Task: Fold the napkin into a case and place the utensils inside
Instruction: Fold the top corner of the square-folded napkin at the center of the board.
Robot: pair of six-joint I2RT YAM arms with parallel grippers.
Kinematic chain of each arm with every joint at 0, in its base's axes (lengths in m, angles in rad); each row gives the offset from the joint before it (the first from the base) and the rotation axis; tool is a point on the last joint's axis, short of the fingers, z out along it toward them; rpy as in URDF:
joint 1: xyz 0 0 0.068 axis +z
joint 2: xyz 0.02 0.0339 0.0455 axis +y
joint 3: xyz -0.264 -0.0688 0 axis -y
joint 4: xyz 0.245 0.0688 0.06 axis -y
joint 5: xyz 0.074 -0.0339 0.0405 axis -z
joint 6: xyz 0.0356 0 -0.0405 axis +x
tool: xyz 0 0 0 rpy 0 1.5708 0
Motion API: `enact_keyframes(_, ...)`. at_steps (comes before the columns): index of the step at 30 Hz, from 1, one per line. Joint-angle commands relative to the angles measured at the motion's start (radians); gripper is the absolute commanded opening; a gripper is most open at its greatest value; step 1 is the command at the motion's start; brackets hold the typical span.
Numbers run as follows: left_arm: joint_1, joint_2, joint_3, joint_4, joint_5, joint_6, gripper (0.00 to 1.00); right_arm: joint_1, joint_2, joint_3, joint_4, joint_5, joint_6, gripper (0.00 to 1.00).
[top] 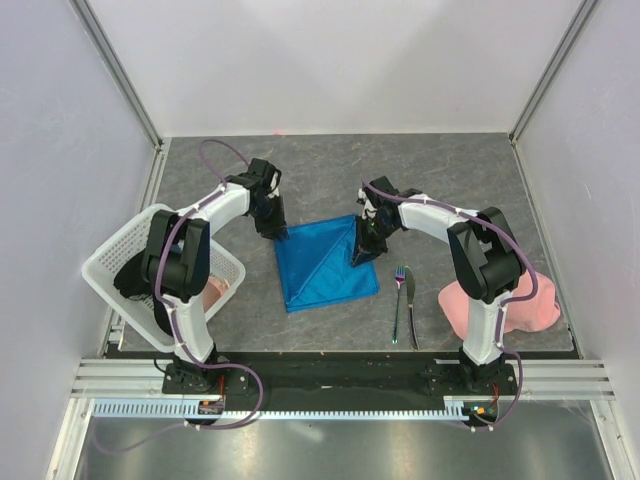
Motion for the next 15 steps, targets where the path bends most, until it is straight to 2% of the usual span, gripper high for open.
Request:
enact_keyframes(1, 0.003, 0.028, 0.064, 0.02, -0.057, 0.064, 0.33, 0.003, -0.041, -0.058, 0.058, -0.002, 0.003, 0.1)
enact_keyframes(5, 0.009, 0.054, 0.092, 0.02, -0.087, 0.09, 0.35, 0.001, -0.041, -0.083, 0.067, 0.0, 0.004, 0.09)
enact_keyframes(11, 0.015, 0.097, 0.133, 0.043, -0.049, 0.115, 0.36, 0.004, -0.029, -0.1, 0.069, 0.001, 0.001, 0.05)
enact_keyframes(15, 0.017, 0.114, 0.147, 0.048, -0.034, 0.115, 0.32, 0.004, -0.019, -0.103, 0.07, 0.006, 0.001, 0.04)
